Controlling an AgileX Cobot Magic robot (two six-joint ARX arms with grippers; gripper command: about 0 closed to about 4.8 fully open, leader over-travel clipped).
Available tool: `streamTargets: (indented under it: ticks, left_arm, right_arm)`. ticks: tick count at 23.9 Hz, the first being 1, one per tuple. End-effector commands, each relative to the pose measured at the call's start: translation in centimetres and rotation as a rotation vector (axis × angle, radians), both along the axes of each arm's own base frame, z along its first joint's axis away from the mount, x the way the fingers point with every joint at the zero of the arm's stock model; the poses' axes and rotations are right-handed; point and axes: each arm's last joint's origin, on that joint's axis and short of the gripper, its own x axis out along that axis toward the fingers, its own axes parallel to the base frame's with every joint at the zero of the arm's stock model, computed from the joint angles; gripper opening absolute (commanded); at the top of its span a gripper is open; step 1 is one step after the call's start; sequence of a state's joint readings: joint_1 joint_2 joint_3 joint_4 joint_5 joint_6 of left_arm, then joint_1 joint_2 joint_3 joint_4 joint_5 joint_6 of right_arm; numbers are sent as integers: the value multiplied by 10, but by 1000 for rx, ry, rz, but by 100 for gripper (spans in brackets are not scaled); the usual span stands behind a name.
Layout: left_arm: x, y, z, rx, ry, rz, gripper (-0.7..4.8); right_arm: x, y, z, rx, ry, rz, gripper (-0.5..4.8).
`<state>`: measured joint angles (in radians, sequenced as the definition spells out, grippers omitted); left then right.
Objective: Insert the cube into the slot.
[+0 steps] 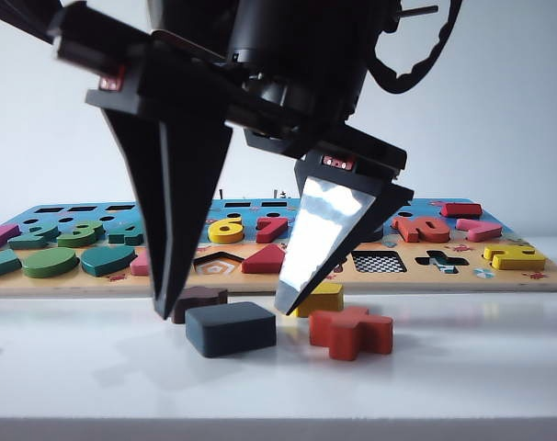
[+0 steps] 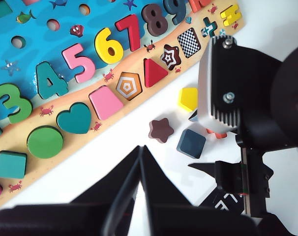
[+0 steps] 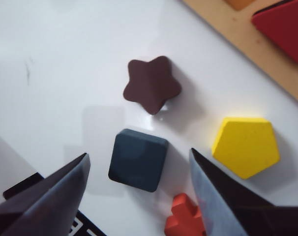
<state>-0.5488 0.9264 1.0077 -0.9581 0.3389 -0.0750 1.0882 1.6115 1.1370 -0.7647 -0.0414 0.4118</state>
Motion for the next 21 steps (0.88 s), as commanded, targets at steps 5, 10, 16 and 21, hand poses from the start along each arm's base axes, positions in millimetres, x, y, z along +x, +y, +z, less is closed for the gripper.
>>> streamTargets:
  ticks: [5,10,16,21]
  left_arm:
    - [0,0,2,-11,-15,-6,20]
    - [0,0,2,-11,-15,-7,20]
    - [0,0,2,-11,-16,-6,20]
    - [0,0,2,-11,-16,-6,20]
  right_arm:
    - [0,2,3,8,-24,-6,318]
    - [0,2,3,8,-23,-6,309]
    - [1,4,-3,-10,-14,-5,309]
    - [1,5,-5,-16,-12,-4,278]
